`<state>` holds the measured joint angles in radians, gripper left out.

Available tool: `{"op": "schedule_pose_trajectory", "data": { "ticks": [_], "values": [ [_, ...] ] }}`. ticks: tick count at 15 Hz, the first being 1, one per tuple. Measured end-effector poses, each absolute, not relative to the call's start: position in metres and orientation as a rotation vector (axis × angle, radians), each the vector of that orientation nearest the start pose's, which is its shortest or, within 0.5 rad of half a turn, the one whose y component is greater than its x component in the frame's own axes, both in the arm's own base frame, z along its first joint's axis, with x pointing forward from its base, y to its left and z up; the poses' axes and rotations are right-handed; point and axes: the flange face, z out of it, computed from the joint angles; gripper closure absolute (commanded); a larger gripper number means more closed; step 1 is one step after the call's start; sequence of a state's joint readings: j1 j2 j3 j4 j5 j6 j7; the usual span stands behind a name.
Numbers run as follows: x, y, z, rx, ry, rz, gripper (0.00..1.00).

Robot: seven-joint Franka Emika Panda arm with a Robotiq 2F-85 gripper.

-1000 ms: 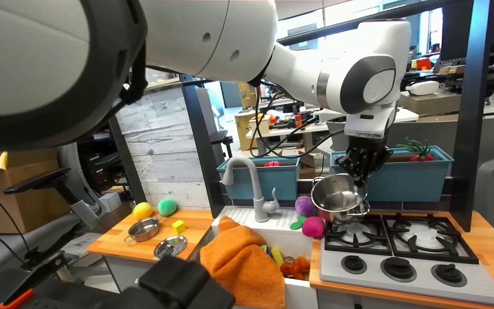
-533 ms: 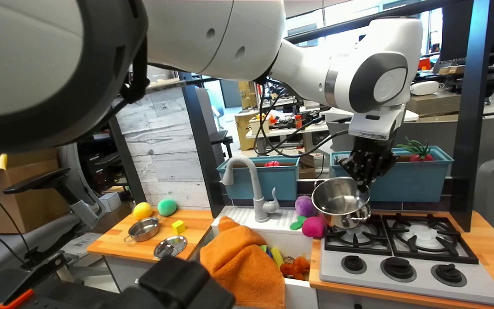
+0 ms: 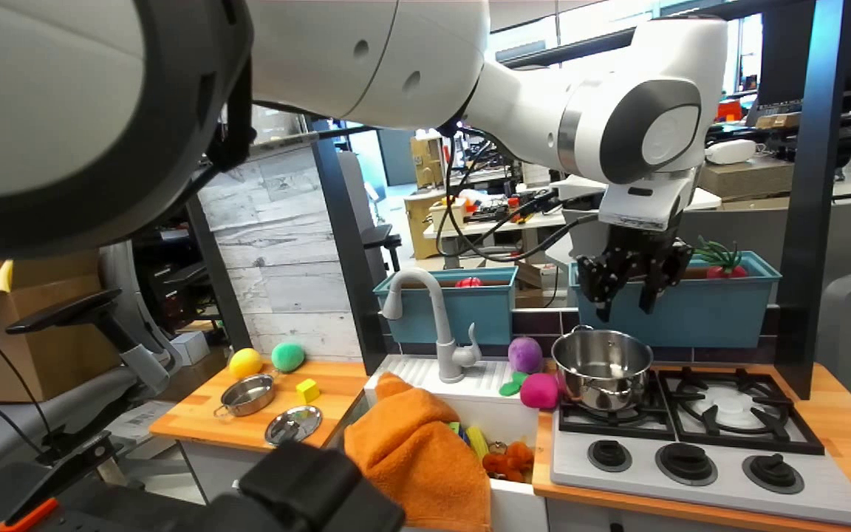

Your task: Pick up the pot and put it on the stove

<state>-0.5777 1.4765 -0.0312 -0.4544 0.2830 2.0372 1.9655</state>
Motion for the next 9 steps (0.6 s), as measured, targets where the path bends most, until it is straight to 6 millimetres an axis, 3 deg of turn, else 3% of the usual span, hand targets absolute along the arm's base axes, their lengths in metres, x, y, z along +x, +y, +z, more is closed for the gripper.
{"op": "schedule_pose_trajectory", "data": {
  "ticks": [1, 2, 4, 9],
  "values": [
    [0.6831, -0.4363, 0.1273, -0.692, 2.810, 0.094, 0.00],
    [0.6836, -0.4357, 0.1276, -0.692, 2.808, 0.096, 0.13],
    [0.6862, -0.4322, 0.1286, -0.705, 2.790, 0.107, 0.00],
    [0.6878, -0.4301, 0.1295, -0.711, 2.781, 0.114, 0.00]
  ]
}}
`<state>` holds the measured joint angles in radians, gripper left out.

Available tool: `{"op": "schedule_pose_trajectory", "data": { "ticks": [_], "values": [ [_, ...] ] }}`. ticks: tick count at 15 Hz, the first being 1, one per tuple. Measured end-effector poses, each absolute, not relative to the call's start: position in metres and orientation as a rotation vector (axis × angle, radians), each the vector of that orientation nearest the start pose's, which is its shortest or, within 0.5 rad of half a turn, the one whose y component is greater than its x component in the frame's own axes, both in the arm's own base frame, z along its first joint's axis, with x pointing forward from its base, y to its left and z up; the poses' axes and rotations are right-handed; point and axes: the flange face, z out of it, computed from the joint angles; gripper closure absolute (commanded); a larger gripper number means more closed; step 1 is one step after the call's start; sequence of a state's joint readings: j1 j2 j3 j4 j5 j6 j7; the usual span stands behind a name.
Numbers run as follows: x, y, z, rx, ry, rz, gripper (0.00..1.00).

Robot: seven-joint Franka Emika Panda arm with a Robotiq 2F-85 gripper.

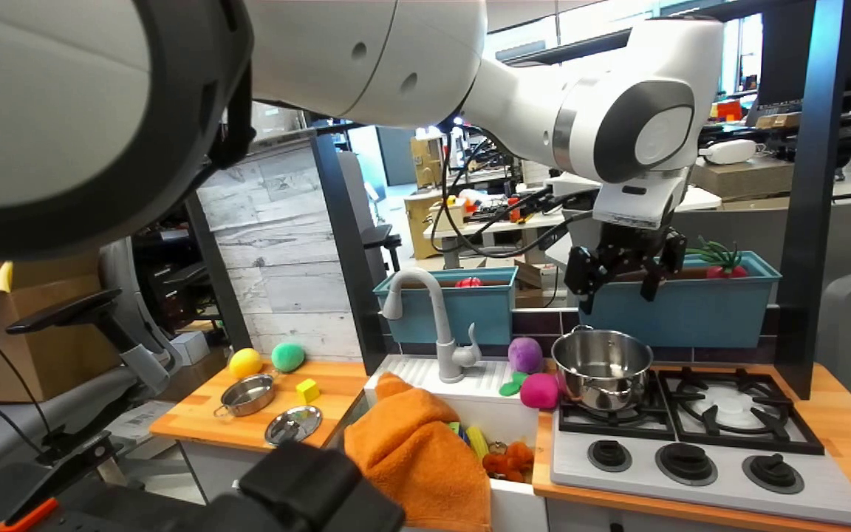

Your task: Pick up the pot and put it on the stove

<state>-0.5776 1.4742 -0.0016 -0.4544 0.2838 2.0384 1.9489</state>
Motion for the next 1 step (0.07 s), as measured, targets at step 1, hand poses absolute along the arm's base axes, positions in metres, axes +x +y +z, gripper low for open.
{"op": "schedule_pose_trajectory", "data": {
  "ticks": [1],
  "values": [
    [0.6878, -0.4301, 0.1296, -0.711, 2.781, 0.114, 0.00]
  ]
}}
